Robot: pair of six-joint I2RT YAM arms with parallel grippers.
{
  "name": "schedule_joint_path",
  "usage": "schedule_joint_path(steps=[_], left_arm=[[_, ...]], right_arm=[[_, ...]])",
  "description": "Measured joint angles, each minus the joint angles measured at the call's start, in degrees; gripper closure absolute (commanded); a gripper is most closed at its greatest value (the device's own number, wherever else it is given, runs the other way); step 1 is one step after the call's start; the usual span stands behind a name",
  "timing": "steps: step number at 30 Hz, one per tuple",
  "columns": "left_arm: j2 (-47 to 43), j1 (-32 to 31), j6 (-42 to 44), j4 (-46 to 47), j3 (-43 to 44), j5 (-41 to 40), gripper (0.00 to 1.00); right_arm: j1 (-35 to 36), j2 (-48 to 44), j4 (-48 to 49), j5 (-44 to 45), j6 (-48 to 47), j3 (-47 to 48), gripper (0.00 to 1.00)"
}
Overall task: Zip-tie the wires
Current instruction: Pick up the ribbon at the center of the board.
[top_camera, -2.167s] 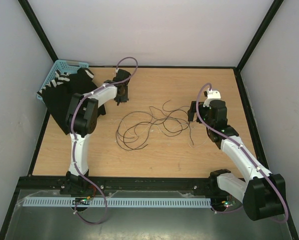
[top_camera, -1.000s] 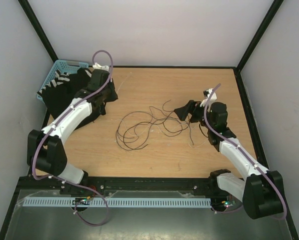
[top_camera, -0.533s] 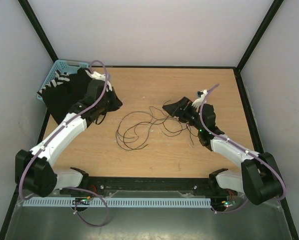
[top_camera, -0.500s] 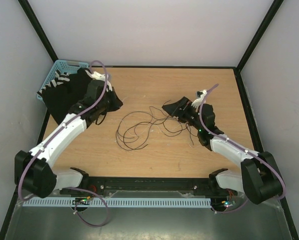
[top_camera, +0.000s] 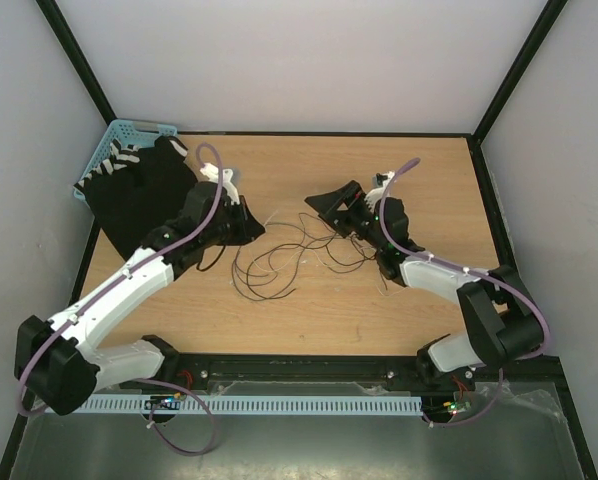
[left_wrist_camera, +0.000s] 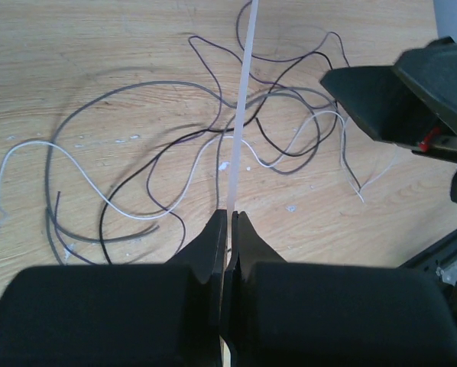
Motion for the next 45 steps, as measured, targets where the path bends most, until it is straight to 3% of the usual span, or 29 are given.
schedule_joint_path(steps=[21, 27, 31, 38, 42, 45], left_arm=[[-1.57, -9.68, -2.69, 1.42, -0.13, -0.20, 1.00], [0.13, -12.61, -3.17, 2.36, -0.13, -0.24, 1.00], [0.42, -13.20, -3.15, 2.36, -0.13, -0.52, 1.00], [0.42, -13.57, -3.08, 2.54, -0.72, -1.60, 1.00], [0.42, -13.90, -1.77, 2.27, -0.81, -2.19, 0.80], [0.42, -14.12, -0.02, 1.53, -0.79, -2.60, 0.51]], right_arm=[[3.93, 6.10, 6.27, -2.34, 4.79, 2.01, 0.03], [4.11, 7.06, 7.69, -4.31, 4.66, 3.23, 0.29], [4.13, 7.06, 8.41, -4.81, 4.24, 3.23, 0.62], [4.15, 7.06, 7.02, -6.12, 1.11, 4.07, 0.90], [4.15, 7.06, 5.66, -7.39, -1.97, 5.25, 1.00], [4.15, 7.06, 4.72, -9.07, -4.44, 5.88, 1.00]])
